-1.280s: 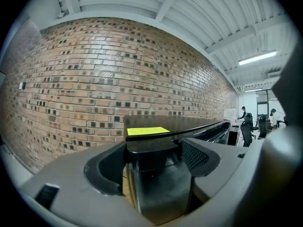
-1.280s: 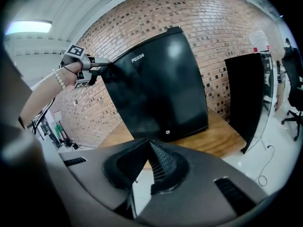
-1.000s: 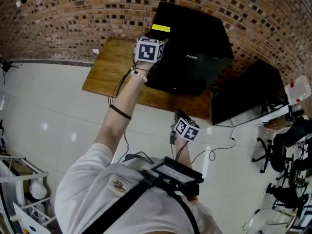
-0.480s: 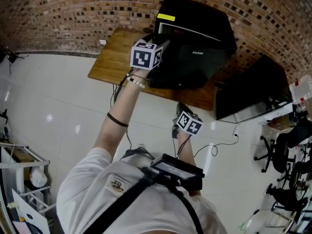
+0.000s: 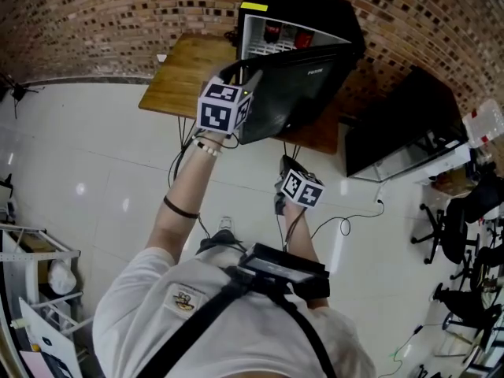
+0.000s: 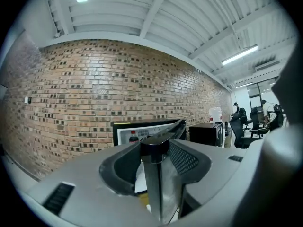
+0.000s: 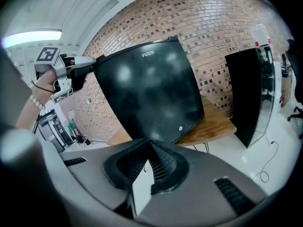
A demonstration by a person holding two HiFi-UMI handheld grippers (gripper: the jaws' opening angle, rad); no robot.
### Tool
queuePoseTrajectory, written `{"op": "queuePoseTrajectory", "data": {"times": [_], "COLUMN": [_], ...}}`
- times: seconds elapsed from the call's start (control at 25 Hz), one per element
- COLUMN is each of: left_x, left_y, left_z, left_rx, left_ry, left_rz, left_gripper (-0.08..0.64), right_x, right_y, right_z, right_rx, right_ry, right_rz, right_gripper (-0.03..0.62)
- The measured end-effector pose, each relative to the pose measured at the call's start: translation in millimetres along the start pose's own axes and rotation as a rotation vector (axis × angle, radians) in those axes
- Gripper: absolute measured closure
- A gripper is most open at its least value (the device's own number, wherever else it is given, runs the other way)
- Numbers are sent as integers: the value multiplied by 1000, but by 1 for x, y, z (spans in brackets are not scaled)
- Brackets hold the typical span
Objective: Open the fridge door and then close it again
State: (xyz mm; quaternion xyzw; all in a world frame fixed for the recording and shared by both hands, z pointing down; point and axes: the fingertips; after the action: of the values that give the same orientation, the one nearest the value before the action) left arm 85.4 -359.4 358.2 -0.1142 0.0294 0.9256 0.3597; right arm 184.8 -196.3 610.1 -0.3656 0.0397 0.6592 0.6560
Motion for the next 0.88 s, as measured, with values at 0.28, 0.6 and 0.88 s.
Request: {"op": "queuePoseTrajectory", "data": {"times": [0.28,0.6,0.88], "left_x": [44,67,70], "left_y": [-79,-192,-282], "left_z": [6,10,6], "left_rx": [-17,-47,-106], "left_ry": [-30,-36,-23], "left_rz": [62,173,245], "left_gripper": [405,425,437], "right_x": [57,118,165], "right_y": [-21,-48,-84], "right_z": [27,59,68], "right_rx": [-2,-4,-43], "right_ry": [-5,-16,-54], "right_rz": [15,40,94], "right_gripper": [574,574,574]}}
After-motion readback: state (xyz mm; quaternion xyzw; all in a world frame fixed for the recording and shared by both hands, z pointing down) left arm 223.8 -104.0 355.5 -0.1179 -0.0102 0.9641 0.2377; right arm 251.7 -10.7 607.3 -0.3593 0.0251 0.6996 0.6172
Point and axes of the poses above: the fingertips, and each gripper's own axes: x backward along the fingers, y to its left, z out of its underside, and after that the axes turned 6 degrees about y, right-handed
